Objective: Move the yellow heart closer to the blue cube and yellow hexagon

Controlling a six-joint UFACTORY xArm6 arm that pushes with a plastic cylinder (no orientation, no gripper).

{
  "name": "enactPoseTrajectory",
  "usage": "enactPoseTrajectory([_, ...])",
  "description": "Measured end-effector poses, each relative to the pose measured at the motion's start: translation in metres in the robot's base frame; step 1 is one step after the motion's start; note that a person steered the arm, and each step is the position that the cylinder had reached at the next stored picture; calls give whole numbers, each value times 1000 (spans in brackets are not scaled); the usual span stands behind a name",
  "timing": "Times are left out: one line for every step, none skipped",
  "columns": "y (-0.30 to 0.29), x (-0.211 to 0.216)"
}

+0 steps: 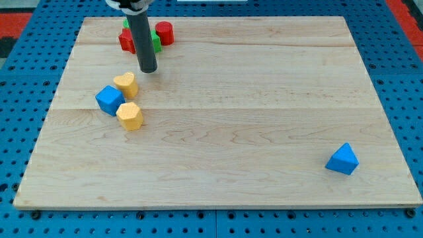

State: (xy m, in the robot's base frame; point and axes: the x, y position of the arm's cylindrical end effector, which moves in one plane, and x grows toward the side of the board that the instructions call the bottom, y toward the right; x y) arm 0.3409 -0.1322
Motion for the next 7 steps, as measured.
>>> enactPoseTrajectory([-48, 21])
enactPoseTrajectory([-30, 44])
enactPoseTrajectory([-7, 43])
enactPoseTrajectory([3, 20])
enactPoseTrajectory([21, 40])
enactPoseTrajectory([12, 69])
enactPoseTrajectory([74, 70])
